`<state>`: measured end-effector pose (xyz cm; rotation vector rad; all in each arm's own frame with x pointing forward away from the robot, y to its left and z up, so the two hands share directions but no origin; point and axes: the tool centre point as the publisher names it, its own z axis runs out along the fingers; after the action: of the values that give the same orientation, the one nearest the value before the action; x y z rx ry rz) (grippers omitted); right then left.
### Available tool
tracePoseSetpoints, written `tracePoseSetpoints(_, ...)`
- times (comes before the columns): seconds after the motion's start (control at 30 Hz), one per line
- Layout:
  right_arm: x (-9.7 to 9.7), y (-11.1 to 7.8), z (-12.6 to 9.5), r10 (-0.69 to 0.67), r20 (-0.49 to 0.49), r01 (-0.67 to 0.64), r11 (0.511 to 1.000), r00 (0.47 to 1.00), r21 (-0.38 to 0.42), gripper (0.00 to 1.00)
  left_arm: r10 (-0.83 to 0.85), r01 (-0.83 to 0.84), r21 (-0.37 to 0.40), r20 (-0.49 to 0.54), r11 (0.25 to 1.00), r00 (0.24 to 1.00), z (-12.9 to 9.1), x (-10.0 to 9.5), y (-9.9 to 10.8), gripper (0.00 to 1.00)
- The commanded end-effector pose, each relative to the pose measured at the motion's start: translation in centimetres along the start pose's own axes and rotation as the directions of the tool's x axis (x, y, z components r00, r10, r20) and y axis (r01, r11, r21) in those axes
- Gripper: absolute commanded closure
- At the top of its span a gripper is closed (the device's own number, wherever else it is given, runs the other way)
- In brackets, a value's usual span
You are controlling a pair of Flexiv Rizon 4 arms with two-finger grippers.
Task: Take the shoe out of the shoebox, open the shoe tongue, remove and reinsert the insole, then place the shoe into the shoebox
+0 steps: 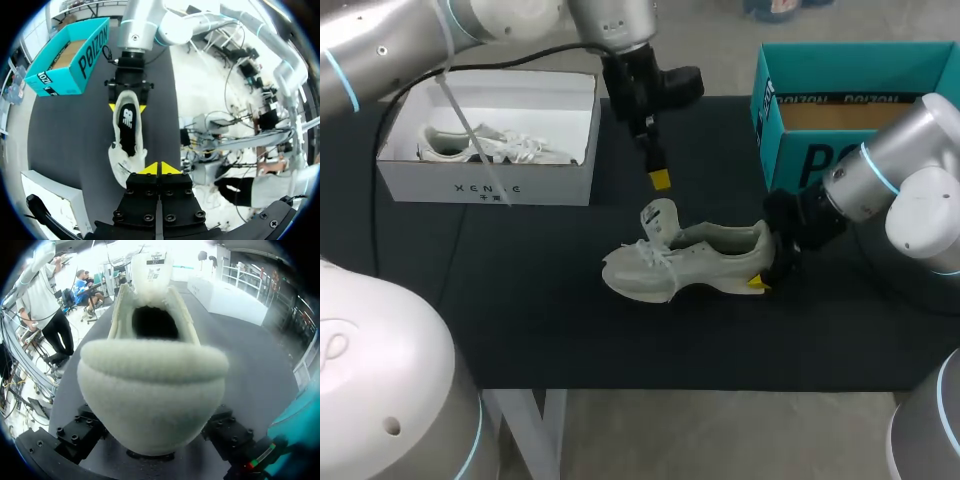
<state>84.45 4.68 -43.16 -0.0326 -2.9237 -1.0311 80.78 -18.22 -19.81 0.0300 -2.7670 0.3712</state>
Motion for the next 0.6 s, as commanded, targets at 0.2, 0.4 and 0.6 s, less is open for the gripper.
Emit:
tracePoseSetpoints(0.2, -0.1, 0.0, 0.1, 0.000, 0.000, 0.000, 1.000, 1.000, 0.003, 1.00, 0.015, -0.015, 0.002, -0.009, 1.000, 1.000, 0.2, -0.5, -0.8, 1.00)
tracePoseSetpoints(0.4, -0.1, 0.0, 0.1, 0.000, 0.000, 0.000, 1.000, 1.000, 0.003, 1.00, 0.095, -0.099, 0.036, 0.084, 0.994, 0.992, 1.5, -0.6, -1.8, 1.00)
tracePoseSetpoints(0.6, -0.1, 0.0, 0.1, 0.000, 0.000, 0.000, 1.000, 1.000, 0.003, 1.00, 0.159, -0.167, 0.045, 0.143, 0.985, 0.977, 2.8, -1.3, -2.9, 1.00)
